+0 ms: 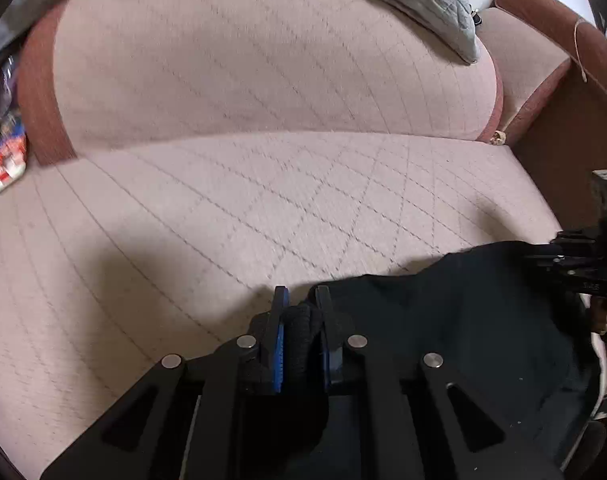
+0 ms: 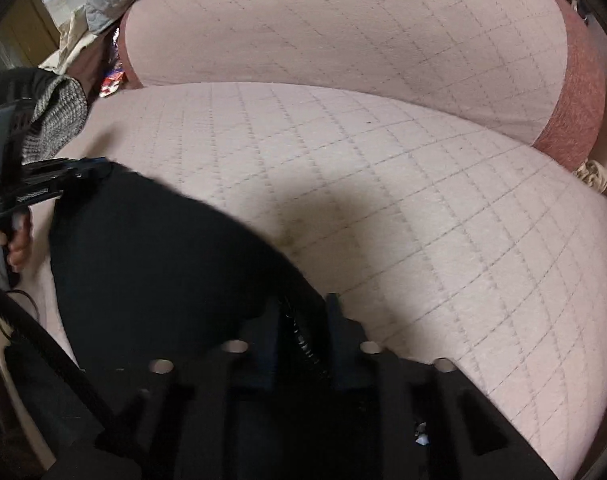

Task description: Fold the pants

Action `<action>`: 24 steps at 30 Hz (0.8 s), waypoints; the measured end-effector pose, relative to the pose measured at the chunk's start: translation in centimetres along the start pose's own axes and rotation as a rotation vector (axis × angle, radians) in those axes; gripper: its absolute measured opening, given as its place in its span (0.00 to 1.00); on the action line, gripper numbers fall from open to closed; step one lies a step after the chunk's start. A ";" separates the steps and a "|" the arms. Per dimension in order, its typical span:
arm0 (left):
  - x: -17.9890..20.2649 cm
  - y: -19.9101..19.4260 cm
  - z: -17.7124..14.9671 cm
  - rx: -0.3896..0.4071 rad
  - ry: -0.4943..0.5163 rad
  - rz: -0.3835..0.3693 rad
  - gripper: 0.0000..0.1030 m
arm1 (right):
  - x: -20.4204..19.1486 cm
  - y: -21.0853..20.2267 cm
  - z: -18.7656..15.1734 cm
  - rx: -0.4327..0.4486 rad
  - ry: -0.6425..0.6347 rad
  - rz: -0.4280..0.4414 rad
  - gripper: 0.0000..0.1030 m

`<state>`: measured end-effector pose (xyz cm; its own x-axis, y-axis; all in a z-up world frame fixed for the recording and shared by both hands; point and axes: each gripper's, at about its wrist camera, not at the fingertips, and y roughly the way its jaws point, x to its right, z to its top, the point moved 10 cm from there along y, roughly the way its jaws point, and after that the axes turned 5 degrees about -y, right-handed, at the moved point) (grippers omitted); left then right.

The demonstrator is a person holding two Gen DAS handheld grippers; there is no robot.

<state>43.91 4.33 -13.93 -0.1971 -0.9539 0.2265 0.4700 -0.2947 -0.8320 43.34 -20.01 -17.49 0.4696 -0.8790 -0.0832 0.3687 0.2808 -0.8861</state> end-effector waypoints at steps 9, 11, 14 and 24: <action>1.5 -5.4 0.1 0.104 0.040 0.043 0.12 | -1.2 -4.3 -0.4 0.068 0.007 -0.119 0.14; 2.1 -7.5 -0.1 0.135 0.050 0.038 0.12 | -2.0 -6.2 -0.8 0.091 0.009 -0.137 0.14; 3.6 -11.1 -1.3 0.190 0.075 0.027 0.12 | -3.5 -9.1 -1.9 0.123 0.009 -0.161 0.14; 5.9 -20.3 -11.4 0.267 0.114 0.027 0.12 | -10.8 -14.8 -12.4 0.181 -0.020 -0.127 0.14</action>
<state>23.42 5.33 -1.49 -0.2694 -0.9535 0.1349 0.6836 -0.2880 -0.6706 22.89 -19.46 -9.16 0.4251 -0.9045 0.0343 0.5632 0.2347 -0.7923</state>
